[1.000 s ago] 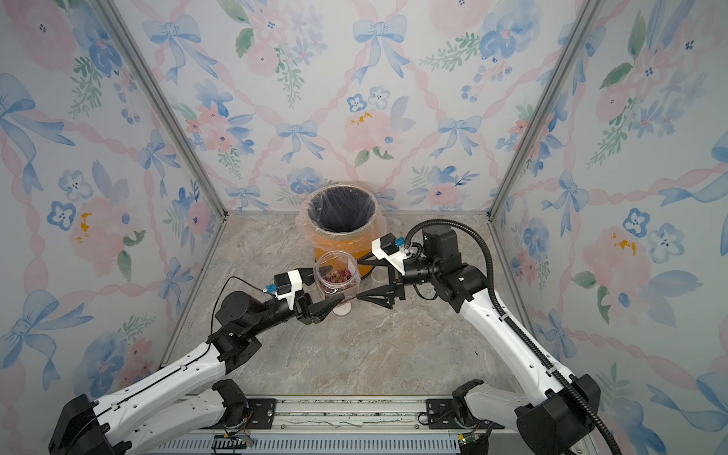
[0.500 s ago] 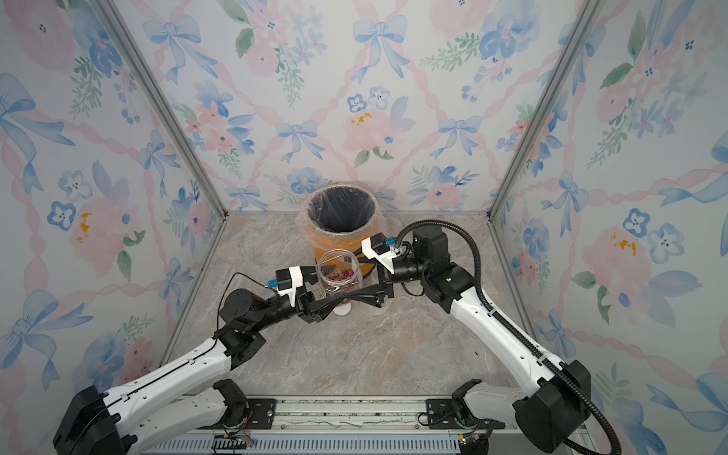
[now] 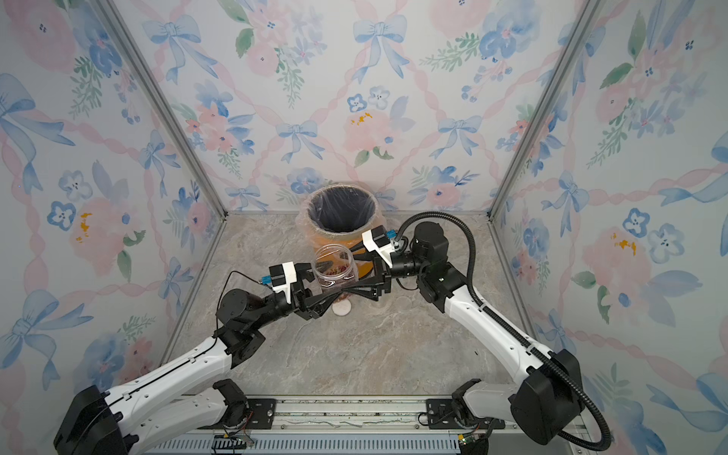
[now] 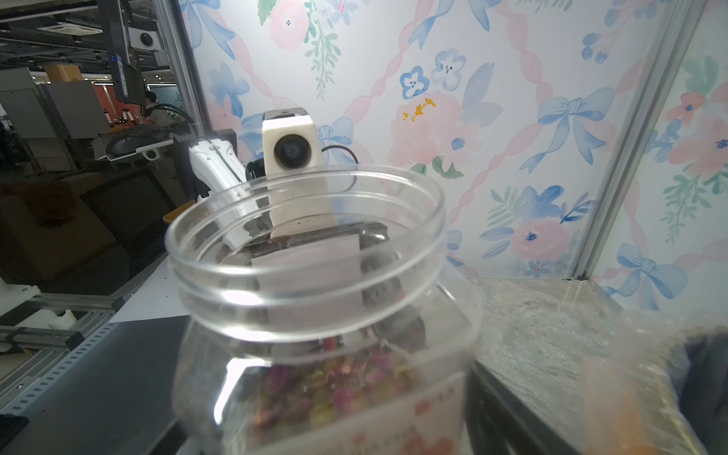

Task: Empty the moldy dried flower tea in the jars
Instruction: Pour the moldy dried flower tea into the trash bin.

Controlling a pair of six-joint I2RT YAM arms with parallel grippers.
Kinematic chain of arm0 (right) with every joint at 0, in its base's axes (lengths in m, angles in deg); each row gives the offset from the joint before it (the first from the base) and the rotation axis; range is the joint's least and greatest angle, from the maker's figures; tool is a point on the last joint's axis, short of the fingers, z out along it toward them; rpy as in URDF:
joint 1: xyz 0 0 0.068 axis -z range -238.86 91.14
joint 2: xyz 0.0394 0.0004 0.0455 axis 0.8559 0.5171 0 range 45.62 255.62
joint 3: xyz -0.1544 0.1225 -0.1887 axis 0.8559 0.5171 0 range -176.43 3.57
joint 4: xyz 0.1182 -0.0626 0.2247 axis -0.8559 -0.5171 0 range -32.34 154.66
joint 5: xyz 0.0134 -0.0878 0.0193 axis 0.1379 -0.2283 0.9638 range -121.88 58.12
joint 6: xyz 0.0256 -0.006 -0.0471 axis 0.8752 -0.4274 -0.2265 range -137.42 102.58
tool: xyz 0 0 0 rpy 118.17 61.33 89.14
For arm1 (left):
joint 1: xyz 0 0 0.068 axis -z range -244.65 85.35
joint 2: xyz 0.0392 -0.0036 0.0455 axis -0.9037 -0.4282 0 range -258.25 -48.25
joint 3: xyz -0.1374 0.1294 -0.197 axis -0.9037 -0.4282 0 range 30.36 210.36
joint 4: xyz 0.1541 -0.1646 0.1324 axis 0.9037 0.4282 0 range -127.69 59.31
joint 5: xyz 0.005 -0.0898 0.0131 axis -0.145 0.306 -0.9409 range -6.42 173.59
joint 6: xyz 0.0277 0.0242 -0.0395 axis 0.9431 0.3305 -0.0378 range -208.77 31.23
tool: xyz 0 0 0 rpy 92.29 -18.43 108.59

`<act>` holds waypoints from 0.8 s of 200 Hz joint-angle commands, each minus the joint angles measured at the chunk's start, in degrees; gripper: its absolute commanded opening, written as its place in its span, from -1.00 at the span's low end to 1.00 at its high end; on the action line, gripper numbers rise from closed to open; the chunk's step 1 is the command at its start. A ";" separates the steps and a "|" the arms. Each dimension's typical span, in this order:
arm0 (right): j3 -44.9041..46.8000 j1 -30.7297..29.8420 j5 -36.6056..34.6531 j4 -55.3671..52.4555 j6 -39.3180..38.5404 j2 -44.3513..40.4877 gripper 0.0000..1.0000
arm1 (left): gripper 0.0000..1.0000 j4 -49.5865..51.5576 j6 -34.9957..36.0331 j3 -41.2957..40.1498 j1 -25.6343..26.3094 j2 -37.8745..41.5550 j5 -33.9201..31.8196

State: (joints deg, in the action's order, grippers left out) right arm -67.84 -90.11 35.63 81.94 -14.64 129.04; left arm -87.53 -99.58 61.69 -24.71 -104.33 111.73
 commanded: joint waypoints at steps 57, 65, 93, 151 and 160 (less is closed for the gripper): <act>0.24 -1.25 1.84 10.32 7.84 2.41 0.87 | -0.14 -0.43 -0.33 -0.76 0.22 -1.08 2.26; 0.40 -1.29 1.88 10.45 7.84 2.45 0.87 | -0.14 -0.43 -0.51 -0.65 0.28 -1.27 2.30; 0.27 -2.09 1.81 11.68 8.39 2.80 0.87 | -0.14 -0.43 -0.77 -0.35 0.23 -1.89 2.26; 0.22 -3.07 1.68 11.87 8.73 3.86 0.82 | -0.14 -0.43 -1.67 0.19 0.24 -2.88 1.64; 0.40 -3.05 1.68 12.15 8.80 3.86 0.77 | -0.14 -0.43 -1.68 0.05 0.23 -2.88 1.26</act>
State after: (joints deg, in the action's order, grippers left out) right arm -67.58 -91.22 36.92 91.65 -7.55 131.49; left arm -89.94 -101.83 61.69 -24.71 -106.12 112.03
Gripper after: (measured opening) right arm 0.914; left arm 0.710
